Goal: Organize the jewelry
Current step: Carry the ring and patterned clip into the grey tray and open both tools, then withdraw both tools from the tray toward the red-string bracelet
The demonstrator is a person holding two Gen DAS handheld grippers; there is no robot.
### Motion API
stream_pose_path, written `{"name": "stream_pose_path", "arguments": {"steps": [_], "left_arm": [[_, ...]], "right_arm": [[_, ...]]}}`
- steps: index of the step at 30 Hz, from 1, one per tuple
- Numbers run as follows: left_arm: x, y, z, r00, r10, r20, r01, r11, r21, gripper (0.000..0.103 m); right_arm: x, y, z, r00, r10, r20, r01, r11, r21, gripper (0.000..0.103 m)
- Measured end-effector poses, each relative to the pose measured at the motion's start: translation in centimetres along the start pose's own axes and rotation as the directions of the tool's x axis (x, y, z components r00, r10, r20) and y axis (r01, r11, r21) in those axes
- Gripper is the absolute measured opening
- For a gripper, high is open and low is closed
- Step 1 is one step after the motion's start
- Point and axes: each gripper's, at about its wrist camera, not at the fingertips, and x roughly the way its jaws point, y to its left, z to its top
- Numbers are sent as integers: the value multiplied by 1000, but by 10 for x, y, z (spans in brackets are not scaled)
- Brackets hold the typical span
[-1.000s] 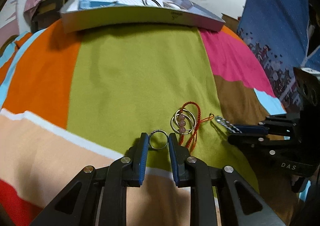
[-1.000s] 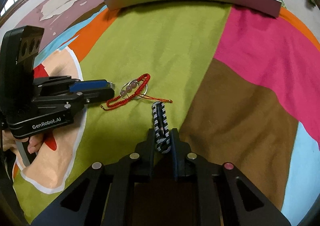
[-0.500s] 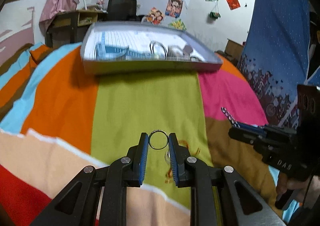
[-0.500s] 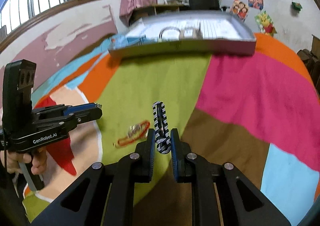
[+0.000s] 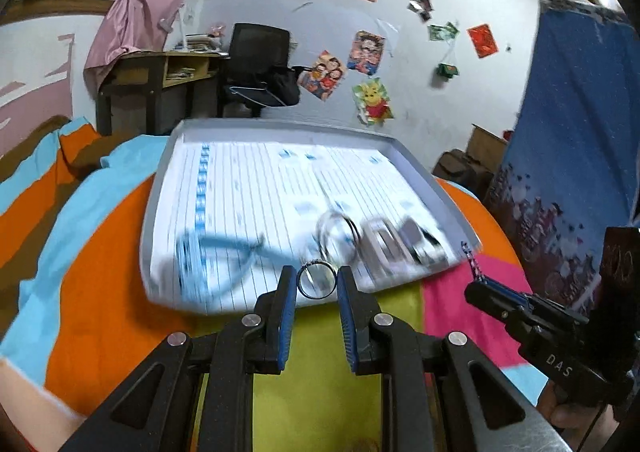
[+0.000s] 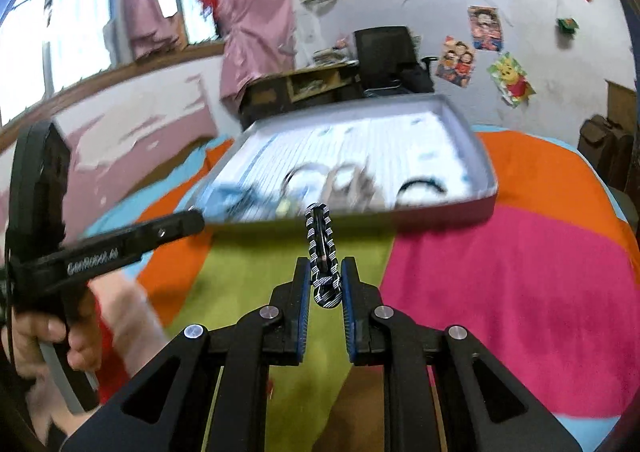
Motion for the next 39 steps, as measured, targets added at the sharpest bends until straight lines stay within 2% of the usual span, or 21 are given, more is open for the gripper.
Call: {"name": "stream_pose_path", "arguments": {"steps": [4,11,15,21,23,24,25,27,29,32,35,37,39], "left_arm": [[24,13,22,1000,16,-8,-17,999,-46,20],[62,13,29,997,56,-52,-56,998,5,20],[76,13,24,994,66,-87,-66,998,4,20],[74,6,18,991,98,-87,-97,995,18,22],[71,5,18,992,94,-88,-92,996,19,27],[67,3,18,992,93,-84,-92,996,22,33],[63,2,19,992,98,-77,-96,995,24,46],[46,0,19,995,101,-26,-101,995,10,66],[29,0,19,996,89,19,-89,996,-5,70],[4,-3,18,994,98,49,-98,995,6,78],[-25,-10,14,990,106,92,-109,993,34,88],[-46,-11,13,985,117,129,-122,992,29,98],[-69,-15,9,979,120,163,-126,992,22,101]], "right_arm": [[36,-14,32,998,-56,1,56,998,16,13],[90,-39,51,989,-130,-68,134,989,65,13],[101,-41,49,985,-148,-87,151,988,35,14],[102,-36,52,984,-156,-86,157,988,4,14],[99,-35,51,984,-162,-80,163,987,3,15],[96,-34,51,983,-167,-74,168,986,5,16],[92,-33,51,985,-163,-60,164,986,10,18],[78,-33,49,987,-159,-34,159,987,13,36],[61,-30,49,988,-152,7,152,988,9,44],[34,-28,49,987,-152,54,151,988,17,45],[5,-24,53,983,-154,97,153,988,18,55],[-17,-16,55,981,-150,126,150,989,6,62],[-37,-8,56,978,-145,151,147,989,-5,72]]}}
